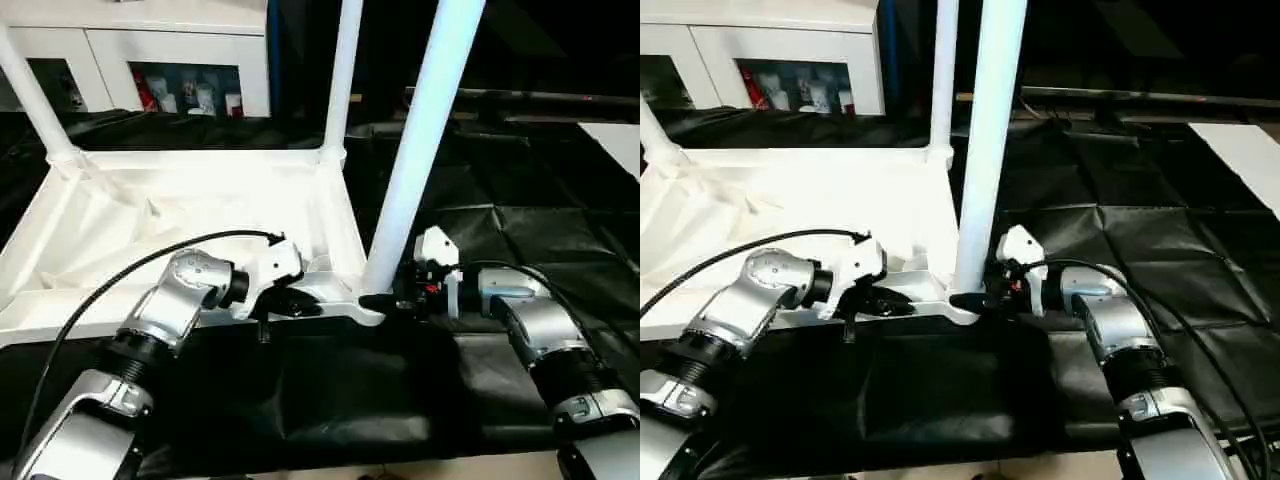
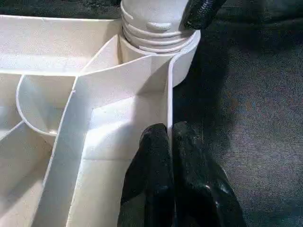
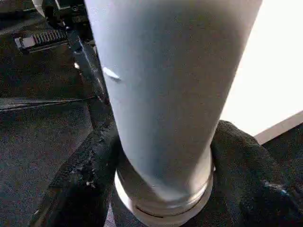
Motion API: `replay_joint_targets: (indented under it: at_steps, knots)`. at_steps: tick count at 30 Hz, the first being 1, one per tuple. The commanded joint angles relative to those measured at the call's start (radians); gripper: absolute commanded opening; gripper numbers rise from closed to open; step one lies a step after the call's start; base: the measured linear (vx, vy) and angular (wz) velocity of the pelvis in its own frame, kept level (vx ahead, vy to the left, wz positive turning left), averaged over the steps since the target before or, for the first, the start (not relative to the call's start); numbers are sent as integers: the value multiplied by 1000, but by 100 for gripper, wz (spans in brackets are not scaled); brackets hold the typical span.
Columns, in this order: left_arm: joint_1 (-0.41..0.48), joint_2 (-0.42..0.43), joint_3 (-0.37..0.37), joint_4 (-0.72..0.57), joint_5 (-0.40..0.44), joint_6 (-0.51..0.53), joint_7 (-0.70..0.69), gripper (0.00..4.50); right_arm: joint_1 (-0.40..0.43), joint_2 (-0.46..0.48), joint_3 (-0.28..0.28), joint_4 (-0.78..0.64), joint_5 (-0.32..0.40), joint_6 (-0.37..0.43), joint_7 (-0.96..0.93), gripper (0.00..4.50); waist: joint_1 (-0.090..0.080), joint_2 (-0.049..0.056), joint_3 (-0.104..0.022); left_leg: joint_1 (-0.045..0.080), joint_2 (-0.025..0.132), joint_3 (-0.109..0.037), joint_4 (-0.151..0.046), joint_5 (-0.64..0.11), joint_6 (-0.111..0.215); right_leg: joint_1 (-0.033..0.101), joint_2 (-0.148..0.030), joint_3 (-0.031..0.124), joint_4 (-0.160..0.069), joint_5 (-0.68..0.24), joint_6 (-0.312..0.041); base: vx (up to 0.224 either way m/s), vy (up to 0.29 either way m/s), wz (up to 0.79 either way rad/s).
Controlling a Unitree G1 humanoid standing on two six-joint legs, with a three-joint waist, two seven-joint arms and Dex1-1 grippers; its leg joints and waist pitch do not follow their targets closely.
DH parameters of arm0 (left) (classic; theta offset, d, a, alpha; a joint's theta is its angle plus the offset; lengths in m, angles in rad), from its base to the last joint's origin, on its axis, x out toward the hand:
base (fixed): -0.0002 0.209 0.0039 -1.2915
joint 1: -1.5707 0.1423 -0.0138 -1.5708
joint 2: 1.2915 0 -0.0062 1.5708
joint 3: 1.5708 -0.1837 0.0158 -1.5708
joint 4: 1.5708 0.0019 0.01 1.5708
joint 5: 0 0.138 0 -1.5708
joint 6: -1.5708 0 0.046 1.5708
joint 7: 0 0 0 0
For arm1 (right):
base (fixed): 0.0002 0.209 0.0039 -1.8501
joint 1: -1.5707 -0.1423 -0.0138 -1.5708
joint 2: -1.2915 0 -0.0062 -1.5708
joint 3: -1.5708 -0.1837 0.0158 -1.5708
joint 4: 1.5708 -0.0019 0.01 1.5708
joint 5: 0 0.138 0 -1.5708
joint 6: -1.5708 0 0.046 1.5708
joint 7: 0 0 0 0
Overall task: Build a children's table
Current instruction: Rotate leg to tighten
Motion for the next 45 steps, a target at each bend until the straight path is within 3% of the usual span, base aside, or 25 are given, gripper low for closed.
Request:
replay_joint_targets:
  at_steps: [1, 5, 6, 7, 9, 10, 11, 14, 15, 18, 22, 24, 25, 26, 27, 28, 33, 34, 37, 39, 40, 42, 43, 44, 45]
  knots:
    - [4, -17, 8, 7, -29, -6, 0, 0, -4, 5, 20, 9, 2, 18, 26, 262, 3, -17, -51, -2, 19, 6, -61, -196, 68, 54, -43, 36, -63, -252, -196, 0, 0, 0]
    - [9, -22, 13, 14, -8, 11, 49, 0, 12, 19, 13, 18, -1, 22, 4, 259, 2, -15, -50, -2, 19, 6, -61, -194, 70, 53, -43, 36, -64, -254, -194, 0, 0, 0]
    - [7, -28, 13, 24, 1, 20, 71, 0, 17, 35, 0, 25, 1, 24, -34, 252, 2, -5, -48, -1, 19, 6, -63, -211, 65, 51, -43, 36, -69, -274, -190, 0, 0, 0]
    - [5, -33, 13, 29, 6, 26, 85, 0, 21, 45, -9, 29, 2, 26, -60, 252, 1, -5, -46, 0, 19, 6, -64, -222, 61, 50, -43, 37, -72, -289, -186, 0, 0, 0]
    - [-4, -55, 14, 51, 19, 40, 131, 0, 22, 80, -33, 61, -10, 18, -167, 240, -3, 5, -43, 5, 18, 2, -69, -269, 29, 46, -44, 36, -80, -371, -166, 0, 0, 0]
    - [-8, -64, 15, 59, 23, 44, 147, 0, 22, 92, -41, 72, -14, 17, -205, 226, -9, -2, -41, 4, 17, 0, -71, -296, 16, 46, -42, 34, -85, -404, -154, 0, 0, 0]
    - [-22, -88, 16, 84, 36, 48, 194, 0, 22, 118, -50, 98, -33, 19, -298, 220, -9, 5, -43, 6, 15, -2, -71, -306, 11, 48, -43, 34, -85, -416, -150, 0, 0, 0]
    - [-67, -172, 23, 154, 60, 64, 336, 0, 16, 201, -85, 153, -53, 44, -527, 209, -18, 4, -41, 14, 10, -4, -71, -358, -7, 39, -40, 31, -98, -496, -121, 0, 0, 0]
    - [-84, -214, 24, 176, 63, 73, 385, 0, 3, 244, -103, 174, -52, 60, -613, 209, -22, 11, -41, 14, 10, -7, -72, -370, -10, 39, -41, 30, -102, -522, -109, 0, 0, 0]
    - [-117, -298, 23, 216, 80, 83, 479, 0, -41, 338, -131, 220, -55, 92, -781, 206, -35, 15, -42, 14, 5, -13, -72, -398, -14, 37, -40, 22, -113, -571, -84, 0, 0, 0]
    - [-129, -333, 8, 233, 101, 71, 511, 0, -76, 390, -122, 241, -64, 87, -832, 205, -39, 10, -43, 12, 6, -13, -75, -408, 5, 36, -39, 18, -119, -557, -79, 0, 0, 0]
    - [-132, -341, 9, 237, 102, 62, 504, 0, -87, 404, -87, 245, -91, 49, -800, 205, -38, -1, -42, 12, 6, -12, -75, -420, 16, 33, -40, 18, -124, -577, -68, 0, 0, 0]
    - [-130, -336, 11, 231, 99, 59, 493, 0, -85, 402, -72, 239, -98, 24, -761, 205, -35, 2, -43, 10, 7, -13, -76, -418, 15, 34, -43, 18, -123, -572, -67, 0, 0, 0]
    - [-128, -332, 12, 228, 98, 57, 488, 0, -82, 401, -67, 235, -100, 13, -745, 205, -34, -8, -43, 8, 7, -13, -76, -411, 21, 35, -43, 18, -120, -570, -67, 0, 0, 0]
    - [-121, -318, 15, 219, 96, 53, 474, 0, -76, 394, -69, 227, -95, 3, -713, 239, -34, -17, -43, 8, 7, -11, -76, -403, 24, 35, -44, 19, -121, -570, -66, 0, 0, 0]
    - [-119, -313, 15, 218, 96, 50, 468, 0, -75, 391, -71, 225, -93, -1, -704, 260, -31, -13, -43, 6, 8, -12, -77, -397, 27, 36, -46, 20, -118, -567, -67, 0, 0, 0]
    - [-68, -222, 30, 151, 55, 18, 324, 0, -55, 289, -35, 170, -83, -22, -475, 300, -24, -17, -47, -5, 15, -6, -78, -316, 59, 47, -47, 29, -104, -443, -108, 0, 0, 0]
    - [-51, -189, 29, 127, 40, 5, 266, 0, -49, 246, -27, 147, -78, -31, -402, 300, -23, -11, -46, -1, 16, -4, -78, -309, 58, 45, -47, 31, -103, -428, -115, 0, 0, 0]
    - [-27, -136, 22, 94, 24, -3, 175, 0, -40, 179, -30, 104, -52, -27, -278, 300, -22, -11, -49, -1, 19, -2, -76, -290, 67, 50, -46, 31, -94, -371, -151, 0, 0, 0]
    - [-6, -82, 6, 61, 11, -17, 73, 0, -13, 95, -3, 39, -33, -18, -118, 300, -17, -7, -53, 1, 22, 2, -73, -248, 77, 53, -43, 33, -82, -273, -189, 33, -10, 3]
    - [-3, -77, 5, 55, 7, -20, 56, 0, -10, 85, 1, 34, -37, -22, -100, 300, -14, 14, -53, 2, 23, 1, -72, -216, 84, 54, -42, 34, -75, -212, -209, 0, 0, 0]
    - [3, -64, 3, 40, -3, -17, 18, 0, -4, 64, 6, 26, -45, -26, -66, 300, -14, 2, -57, 0, 21, 5, -68, -177, 92, 59, -38, 32, -65, -128, -239, 0, 0, 0]
    - [7, -54, 2, 27, -12, -12, -5, 0, -2, 49, 9, 20, -46, -18, -43, 300, -11, 2, -58, 2, 21, 6, -67, -166, 94, 59, -38, 32, -62, -109, -247, 0, 0, 0]
    - [12, -42, 5, 11, -27, -10, -39, 0, 1, 32, 9, 14, -47, -15, -23, 300, -7, 15, -58, 4, 22, 5, -65, -145, 98, 61, -39, 33, -57, -73, -263, 0, 0, 0]
    - [12, -42, 5, 11, -27, -10, -39, 0, 1, 32, 9, 14, -47, -15, -23, 300, -5, 16, -59, 9, 23, 10, -62, -134, 100, 59, -35, 32, -55, -31, -280, 51, 22, 2]
